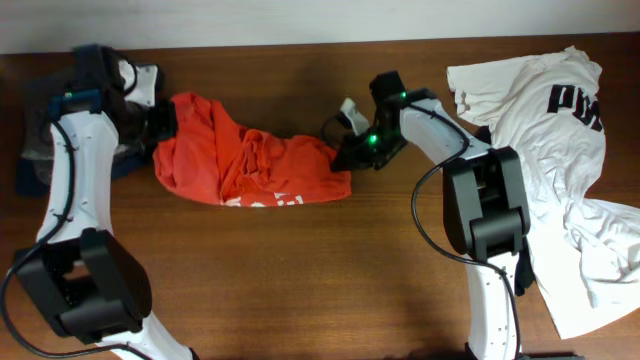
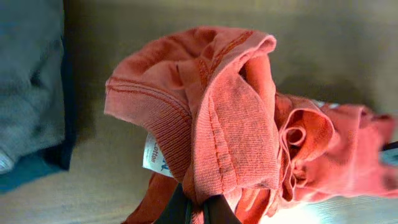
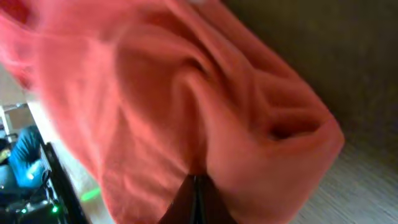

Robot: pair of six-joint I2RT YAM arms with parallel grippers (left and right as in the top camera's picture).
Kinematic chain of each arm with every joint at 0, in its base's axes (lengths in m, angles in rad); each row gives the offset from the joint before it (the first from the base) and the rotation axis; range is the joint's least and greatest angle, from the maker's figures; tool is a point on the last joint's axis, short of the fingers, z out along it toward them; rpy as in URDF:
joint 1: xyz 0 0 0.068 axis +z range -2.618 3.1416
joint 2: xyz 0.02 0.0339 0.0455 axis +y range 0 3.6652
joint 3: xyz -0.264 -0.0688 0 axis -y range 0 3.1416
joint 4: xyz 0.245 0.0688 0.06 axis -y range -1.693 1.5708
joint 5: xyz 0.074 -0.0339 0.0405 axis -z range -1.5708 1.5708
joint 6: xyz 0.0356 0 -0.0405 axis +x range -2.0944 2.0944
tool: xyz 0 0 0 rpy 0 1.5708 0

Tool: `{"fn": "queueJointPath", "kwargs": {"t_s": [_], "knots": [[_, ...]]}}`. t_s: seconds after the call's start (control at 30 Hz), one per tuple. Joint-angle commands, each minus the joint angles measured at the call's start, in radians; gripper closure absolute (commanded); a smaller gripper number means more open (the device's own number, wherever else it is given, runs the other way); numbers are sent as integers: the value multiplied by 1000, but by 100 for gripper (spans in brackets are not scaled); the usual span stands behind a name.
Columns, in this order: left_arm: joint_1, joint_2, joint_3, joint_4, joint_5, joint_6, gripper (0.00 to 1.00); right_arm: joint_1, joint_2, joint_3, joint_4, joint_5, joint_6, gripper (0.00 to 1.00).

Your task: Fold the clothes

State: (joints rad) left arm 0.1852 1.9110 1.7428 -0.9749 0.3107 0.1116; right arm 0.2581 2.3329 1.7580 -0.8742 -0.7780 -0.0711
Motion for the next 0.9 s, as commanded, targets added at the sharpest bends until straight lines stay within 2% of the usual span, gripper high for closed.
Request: {"fn": "queueJointPath", "kwargs": {"t_s": [0.0, 0.43, 0.67, 0.87], "knots": [[-32, -12, 59, -6, 38, -5, 99, 6, -36, -75, 51, -24, 60, 96], [-307, -12, 83, 17, 6, -5, 99, 50, -35, -151, 202, -22, 166, 96], [-473, -12, 104, 19, -17, -6, 99, 50, -22, -151, 208, -11, 179, 96], [-565, -12, 104, 0, -49, -6, 99, 49, -3, -151, 213, -11, 181, 96]]}}
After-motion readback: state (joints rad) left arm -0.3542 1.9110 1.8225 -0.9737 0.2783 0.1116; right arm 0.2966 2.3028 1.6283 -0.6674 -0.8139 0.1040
